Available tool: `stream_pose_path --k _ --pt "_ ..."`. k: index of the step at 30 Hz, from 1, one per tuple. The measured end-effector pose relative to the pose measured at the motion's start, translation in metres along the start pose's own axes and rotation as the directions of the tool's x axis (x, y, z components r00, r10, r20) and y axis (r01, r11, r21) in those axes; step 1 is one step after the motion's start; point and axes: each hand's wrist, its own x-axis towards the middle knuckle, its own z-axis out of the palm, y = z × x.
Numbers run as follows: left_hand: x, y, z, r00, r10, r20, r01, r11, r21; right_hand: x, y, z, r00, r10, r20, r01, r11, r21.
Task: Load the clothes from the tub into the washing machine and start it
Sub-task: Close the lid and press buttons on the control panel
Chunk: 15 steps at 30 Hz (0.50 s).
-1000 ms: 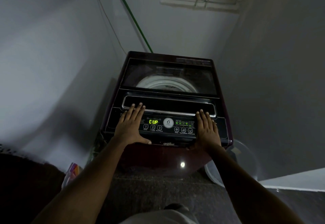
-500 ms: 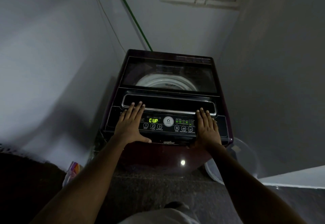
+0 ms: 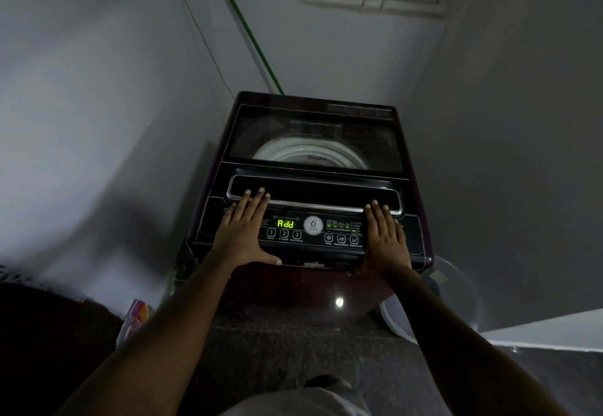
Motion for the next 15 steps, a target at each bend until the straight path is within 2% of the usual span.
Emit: stream_pose_path --k 15 --pt "-0.0001 0.0005 -0.0010 1.000 -0.006 -0.009 0.006 1.000 0.003 -0.0007 -0.0002 -0.0006 1.000 0.001 -0.003 -0.001 1.000 0.020"
